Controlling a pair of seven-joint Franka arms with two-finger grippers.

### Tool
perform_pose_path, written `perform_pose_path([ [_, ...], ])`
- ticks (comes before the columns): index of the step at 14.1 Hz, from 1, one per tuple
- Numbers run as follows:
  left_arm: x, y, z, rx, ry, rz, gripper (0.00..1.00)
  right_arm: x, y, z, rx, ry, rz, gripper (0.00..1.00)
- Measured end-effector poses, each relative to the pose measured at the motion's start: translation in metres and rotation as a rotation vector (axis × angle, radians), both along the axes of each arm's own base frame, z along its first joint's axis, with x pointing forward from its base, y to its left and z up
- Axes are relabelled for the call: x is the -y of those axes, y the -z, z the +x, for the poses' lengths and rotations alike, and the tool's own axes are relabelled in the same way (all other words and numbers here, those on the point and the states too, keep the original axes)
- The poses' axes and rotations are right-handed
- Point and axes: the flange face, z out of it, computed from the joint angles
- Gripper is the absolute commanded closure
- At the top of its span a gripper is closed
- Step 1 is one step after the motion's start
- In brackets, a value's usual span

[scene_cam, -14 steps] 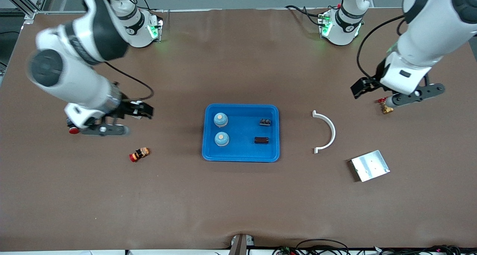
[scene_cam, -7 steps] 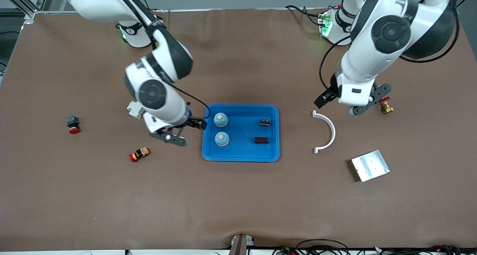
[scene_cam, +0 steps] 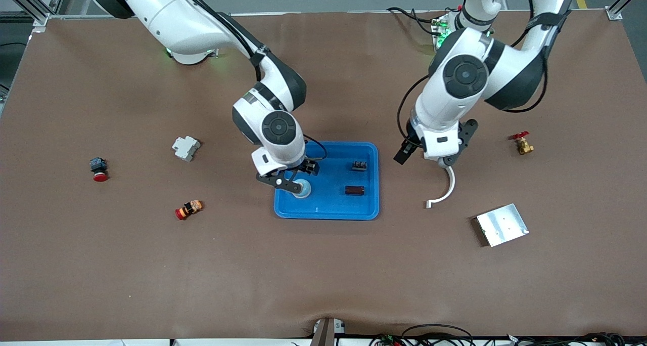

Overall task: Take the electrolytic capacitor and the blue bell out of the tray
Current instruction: 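Grasp the bell with the right gripper while the left gripper grasps a capacitor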

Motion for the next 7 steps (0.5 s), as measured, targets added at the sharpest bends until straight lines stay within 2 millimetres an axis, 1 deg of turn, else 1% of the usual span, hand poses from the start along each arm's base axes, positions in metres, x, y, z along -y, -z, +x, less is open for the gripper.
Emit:
perform_pose_path([
  [2, 0.005, 0.011, 0.001, -0.006, -0.066, -0.002, 0.00, -0.001, 0.009, 0.004, 0.022, 0.006, -0.004, 0.00],
  [4, 0.014, 0.023, 0.001, -0.014, -0.109, -0.004, 0.00, 0.004, 0.017, 0.010, 0.046, 0.016, -0.010, 0.00],
  [6, 0.028, 0.042, -0.003, -0.024, -0.124, -0.009, 0.00, 0.010, 0.023, 0.018, 0.063, 0.033, -0.010, 0.00],
  [7, 0.035, 0.052, -0.004, -0.029, -0.125, -0.014, 0.00, 0.010, 0.026, 0.019, 0.067, 0.034, -0.006, 0.00],
])
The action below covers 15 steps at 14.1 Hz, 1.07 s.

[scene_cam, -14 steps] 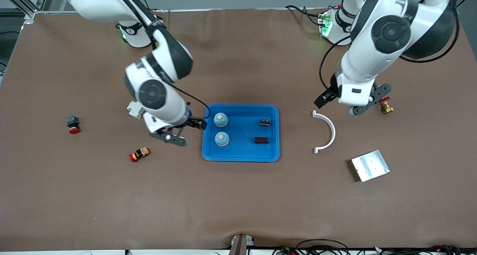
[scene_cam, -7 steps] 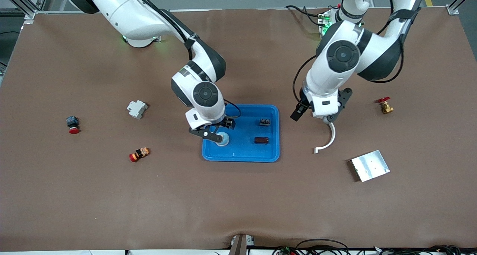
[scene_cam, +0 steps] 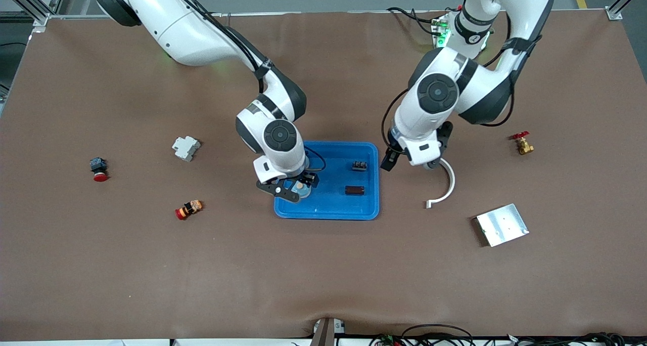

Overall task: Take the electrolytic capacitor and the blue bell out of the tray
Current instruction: 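Grasp the bell with the right gripper while the left gripper grasps a capacitor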

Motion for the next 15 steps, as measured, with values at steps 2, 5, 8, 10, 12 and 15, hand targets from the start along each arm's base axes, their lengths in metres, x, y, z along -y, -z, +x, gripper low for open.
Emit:
perform_pose_path([
  [2, 0.014, 0.021, -0.004, -0.010, 0.000, -0.008, 0.00, -0.006, 0.008, -0.001, 0.009, -0.006, 0.015, 0.00],
  [5, 0.032, 0.054, -0.010, 0.006, -0.040, 0.026, 0.00, -0.013, 0.019, -0.004, 0.009, -0.015, 0.018, 0.00],
  [8, 0.042, 0.079, -0.015, 0.002, -0.078, 0.039, 0.00, -0.016, 0.021, -0.004, 0.013, -0.023, 0.015, 0.00],
  [10, 0.043, 0.087, -0.015, 0.011, -0.079, 0.049, 0.00, -0.016, 0.022, -0.003, 0.017, -0.026, 0.012, 0.00],
  [12, 0.046, 0.093, -0.016, 0.015, -0.094, 0.051, 0.00, -0.016, 0.027, -0.004, 0.019, -0.036, 0.000, 0.00],
  [15, 0.050, 0.115, -0.017, 0.028, -0.147, 0.067, 0.00, -0.017, 0.038, -0.007, 0.014, -0.050, -0.015, 0.00],
])
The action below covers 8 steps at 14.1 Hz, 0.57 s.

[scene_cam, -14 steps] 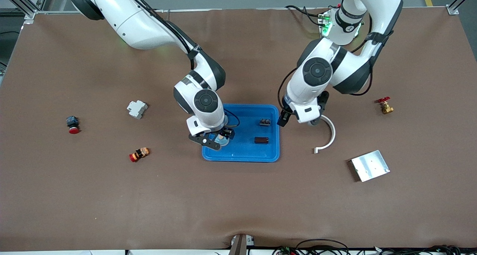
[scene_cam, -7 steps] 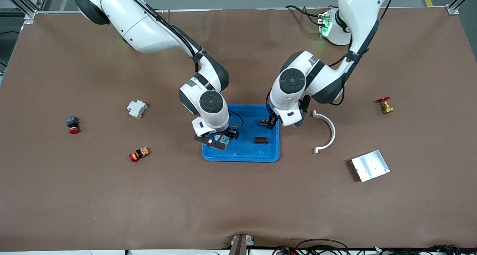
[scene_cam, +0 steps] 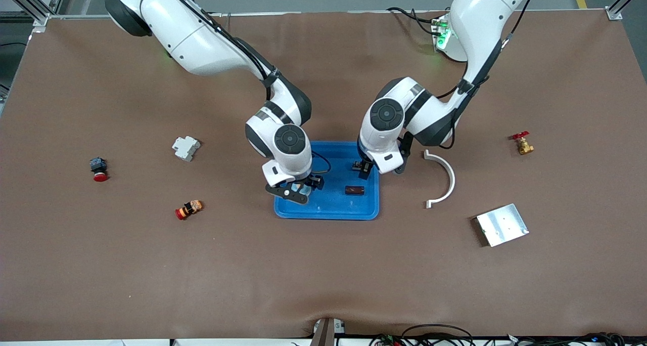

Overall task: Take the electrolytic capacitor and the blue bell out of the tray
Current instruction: 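Grasp the bell with the right gripper while the left gripper grasps a capacitor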

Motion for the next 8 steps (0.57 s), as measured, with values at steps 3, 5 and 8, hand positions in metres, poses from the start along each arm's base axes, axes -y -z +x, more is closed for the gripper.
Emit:
perform_pose_path([
  [3, 0.000, 0.031, 0.000, -0.007, -0.048, -0.006, 0.00, -0.003, 0.003, 0.000, 0.006, -0.006, 0.001, 0.00],
  [5, -0.001, 0.044, 0.000, -0.020, -0.067, -0.005, 0.00, -0.004, -0.002, 0.004, 0.016, -0.004, 0.008, 0.00],
  [8, 0.000, 0.048, 0.001, -0.024, -0.079, -0.006, 0.00, -0.003, -0.003, 0.007, 0.021, 0.000, 0.007, 0.00],
])
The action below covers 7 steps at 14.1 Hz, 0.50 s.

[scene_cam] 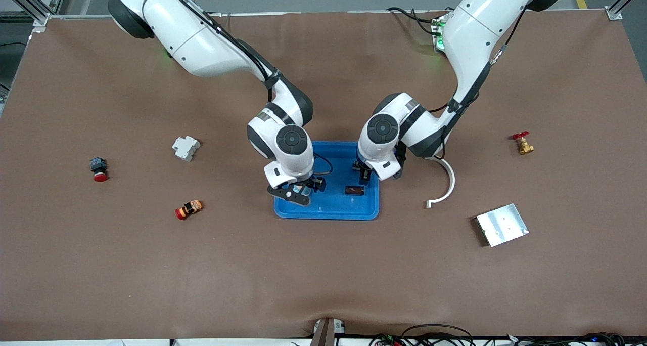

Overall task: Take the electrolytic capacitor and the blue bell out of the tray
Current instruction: 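Grasp the bell with the right gripper while the left gripper grasps a capacitor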

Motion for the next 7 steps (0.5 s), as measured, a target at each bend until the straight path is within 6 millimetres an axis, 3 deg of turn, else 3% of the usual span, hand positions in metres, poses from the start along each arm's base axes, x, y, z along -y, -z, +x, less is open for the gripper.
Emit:
perform_pose_path([
  [7, 0.017, 0.011, -0.004, 0.002, -0.002, -0.017, 0.00, 0.004, 0.021, 0.002, 0.000, 0.003, -0.005, 0.00],
])
